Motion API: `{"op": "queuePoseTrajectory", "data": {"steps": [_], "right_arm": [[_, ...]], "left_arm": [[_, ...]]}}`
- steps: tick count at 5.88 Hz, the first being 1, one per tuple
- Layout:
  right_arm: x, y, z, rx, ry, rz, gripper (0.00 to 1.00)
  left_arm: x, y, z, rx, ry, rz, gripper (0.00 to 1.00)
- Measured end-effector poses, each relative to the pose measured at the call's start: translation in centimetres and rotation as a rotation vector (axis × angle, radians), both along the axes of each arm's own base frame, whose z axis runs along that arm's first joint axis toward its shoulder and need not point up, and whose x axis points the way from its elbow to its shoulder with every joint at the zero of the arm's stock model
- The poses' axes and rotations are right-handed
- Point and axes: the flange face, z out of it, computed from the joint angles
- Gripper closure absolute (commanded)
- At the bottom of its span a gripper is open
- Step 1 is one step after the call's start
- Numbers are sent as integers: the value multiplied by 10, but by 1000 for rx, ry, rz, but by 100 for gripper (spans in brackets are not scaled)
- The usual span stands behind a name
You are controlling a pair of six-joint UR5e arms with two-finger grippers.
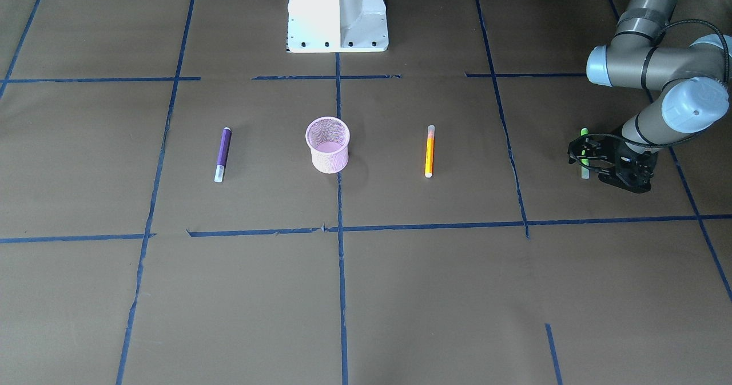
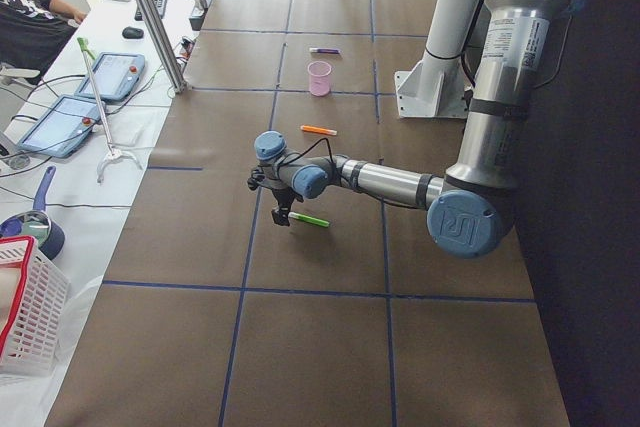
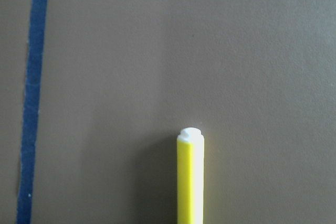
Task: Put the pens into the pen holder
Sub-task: 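Lower the left gripper onto the green highlighter and grasp it upright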
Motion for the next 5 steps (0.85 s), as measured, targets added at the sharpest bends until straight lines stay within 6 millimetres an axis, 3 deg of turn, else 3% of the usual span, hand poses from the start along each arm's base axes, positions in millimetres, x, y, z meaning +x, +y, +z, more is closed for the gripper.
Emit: {"op": "queuePoseTrajectory", "data": {"steps": [1, 5], "right_arm": [[0, 0, 0, -1, 0, 0, 0], [0, 1, 1, -3, 0, 0, 0]], "left_arm": [[1, 2, 1, -1, -2, 3, 6], [6, 6, 5, 2, -15, 12, 72]]}}
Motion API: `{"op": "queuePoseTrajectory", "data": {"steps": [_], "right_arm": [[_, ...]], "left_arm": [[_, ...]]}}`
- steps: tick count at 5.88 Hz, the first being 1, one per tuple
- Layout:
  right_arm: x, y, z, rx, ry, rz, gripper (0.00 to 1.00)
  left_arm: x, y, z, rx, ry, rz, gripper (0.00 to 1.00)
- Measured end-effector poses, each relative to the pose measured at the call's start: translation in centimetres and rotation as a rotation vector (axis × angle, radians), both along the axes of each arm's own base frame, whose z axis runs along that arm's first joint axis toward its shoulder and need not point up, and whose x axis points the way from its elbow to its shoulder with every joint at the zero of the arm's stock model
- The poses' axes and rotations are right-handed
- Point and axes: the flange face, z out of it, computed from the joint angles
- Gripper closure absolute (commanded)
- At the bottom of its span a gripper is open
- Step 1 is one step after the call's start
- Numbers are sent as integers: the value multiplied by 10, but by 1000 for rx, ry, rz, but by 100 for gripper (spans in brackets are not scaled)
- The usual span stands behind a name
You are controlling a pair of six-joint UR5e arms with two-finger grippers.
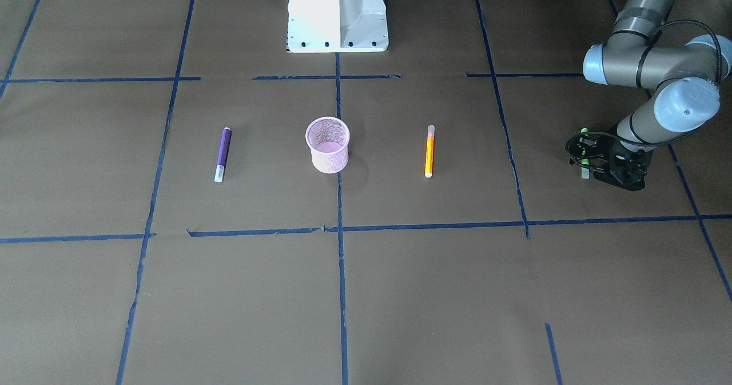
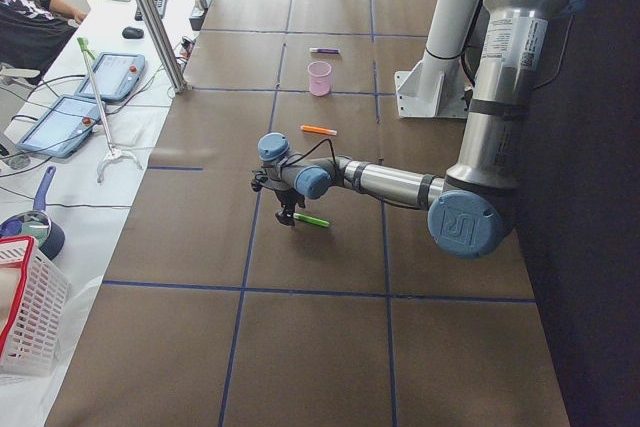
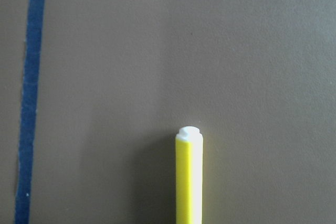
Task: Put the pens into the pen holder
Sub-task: 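Lower the left gripper onto the green highlighter and grasp it upright, then lift the green highlighter and carry it over the pink pen holder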
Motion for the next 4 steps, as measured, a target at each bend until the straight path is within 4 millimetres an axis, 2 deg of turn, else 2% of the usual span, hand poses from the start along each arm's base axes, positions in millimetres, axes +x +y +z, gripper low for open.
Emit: {"op": "queuePoseTrajectory", "data": {"steps": [1, 2, 4], "right_arm": [[0, 0, 0, -1, 0, 0, 0], [0, 0, 0, -1, 0, 0, 0], [0, 0, 0, 0, 0, 0, 0]], "left_arm": [[0, 0, 0, 0, 0, 0, 86], [0, 0, 0, 1, 0, 1, 93], [1, 0, -2, 5, 4, 2, 97]]}}
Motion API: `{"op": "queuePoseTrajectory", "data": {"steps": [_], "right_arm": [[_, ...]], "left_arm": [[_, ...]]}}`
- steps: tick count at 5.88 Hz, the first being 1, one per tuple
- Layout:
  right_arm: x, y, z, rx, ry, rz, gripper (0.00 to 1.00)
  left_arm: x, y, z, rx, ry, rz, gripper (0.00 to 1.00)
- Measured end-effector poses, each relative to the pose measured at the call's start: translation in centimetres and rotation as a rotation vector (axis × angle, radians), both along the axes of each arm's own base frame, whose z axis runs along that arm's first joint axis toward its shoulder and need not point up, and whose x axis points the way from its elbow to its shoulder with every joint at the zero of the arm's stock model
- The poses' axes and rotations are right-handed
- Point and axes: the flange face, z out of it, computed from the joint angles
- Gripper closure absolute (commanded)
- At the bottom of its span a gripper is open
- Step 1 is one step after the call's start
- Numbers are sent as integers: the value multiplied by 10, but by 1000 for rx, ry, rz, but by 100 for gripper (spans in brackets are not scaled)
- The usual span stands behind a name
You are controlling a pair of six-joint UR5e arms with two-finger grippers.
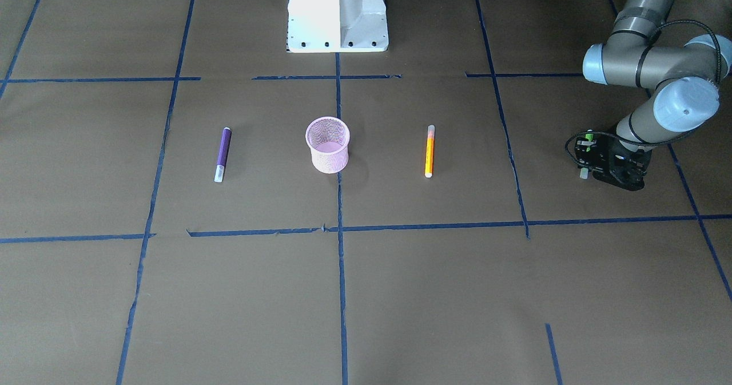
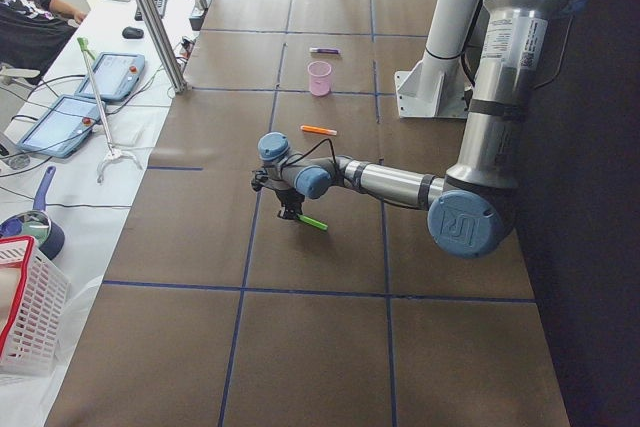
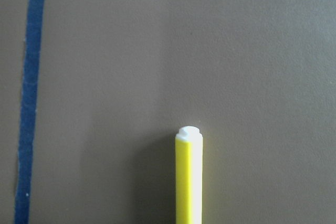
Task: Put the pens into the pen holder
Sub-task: 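Lift the green highlighter and carry it over the pink pen holder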
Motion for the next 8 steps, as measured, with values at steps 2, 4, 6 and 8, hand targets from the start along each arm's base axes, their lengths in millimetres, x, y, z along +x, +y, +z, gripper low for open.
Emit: {"op": "queuePoseTrajectory", "data": {"steps": [2, 4, 6, 8], "right_arm": [[0, 0, 0, 1, 0, 0, 0], [0, 0, -1, 1, -1, 0, 0], [0, 0, -1, 2, -3, 0, 0], [0, 0, -1, 3, -3, -1, 0]], "left_arm": [[-2, -2, -22, 26, 28, -4, 98], [-27, -16, -77, 110, 82, -53, 100], [-21, -54, -177, 239, 173, -100, 100], [7, -81, -283, 270, 280, -171, 100]]}}
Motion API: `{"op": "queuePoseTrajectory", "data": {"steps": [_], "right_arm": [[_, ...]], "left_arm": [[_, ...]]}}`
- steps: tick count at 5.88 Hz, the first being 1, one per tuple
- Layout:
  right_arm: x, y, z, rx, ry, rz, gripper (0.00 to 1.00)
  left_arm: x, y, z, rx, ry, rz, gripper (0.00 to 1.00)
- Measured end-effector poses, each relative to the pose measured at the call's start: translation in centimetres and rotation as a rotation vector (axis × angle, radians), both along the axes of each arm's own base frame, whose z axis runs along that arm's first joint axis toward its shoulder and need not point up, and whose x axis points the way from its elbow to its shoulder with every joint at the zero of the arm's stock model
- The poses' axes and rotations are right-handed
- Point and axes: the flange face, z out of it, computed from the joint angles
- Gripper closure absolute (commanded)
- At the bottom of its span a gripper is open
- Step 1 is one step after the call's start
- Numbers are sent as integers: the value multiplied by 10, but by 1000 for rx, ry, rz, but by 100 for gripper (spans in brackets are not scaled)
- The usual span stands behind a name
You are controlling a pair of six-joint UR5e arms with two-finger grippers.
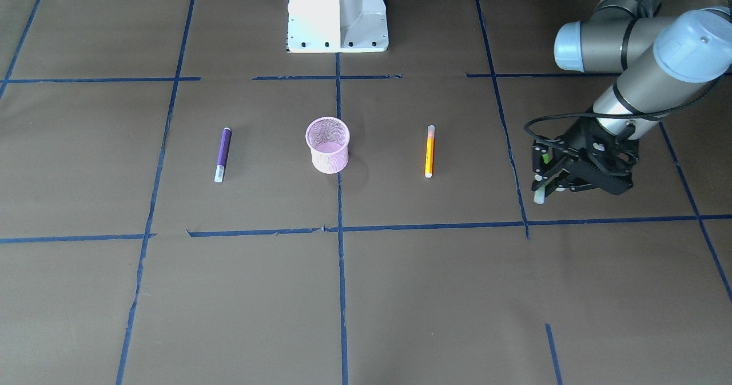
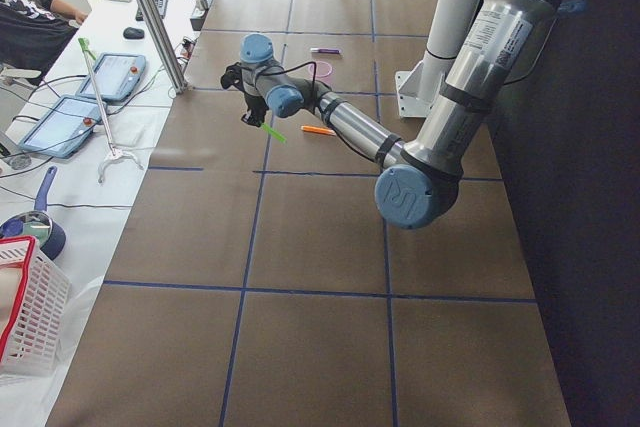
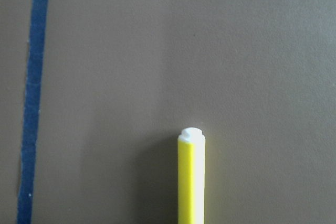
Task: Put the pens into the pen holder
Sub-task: 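Lift the green highlighter and carry it over the pink pen holder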
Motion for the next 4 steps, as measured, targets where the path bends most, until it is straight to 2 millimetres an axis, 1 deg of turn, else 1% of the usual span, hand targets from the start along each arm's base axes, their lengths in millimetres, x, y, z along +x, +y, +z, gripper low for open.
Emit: {"op": "queuePoseTrajectory", "data": {"steps": [1, 2, 3, 4], "right_arm": [[0, 0, 0, 2, -1, 0, 0], [0, 0, -1, 3, -2, -1, 0], [0, 0, -1, 5, -2, -2, 0], [0, 0, -2, 13, -3, -2, 0]], "left_arm": [[17, 2, -37, 2, 58, -24, 100], [46, 16, -62, 32, 126, -57, 100], [88, 43, -80, 79, 217, -92, 100], [124, 74, -92, 116, 318, -123, 100]]}}
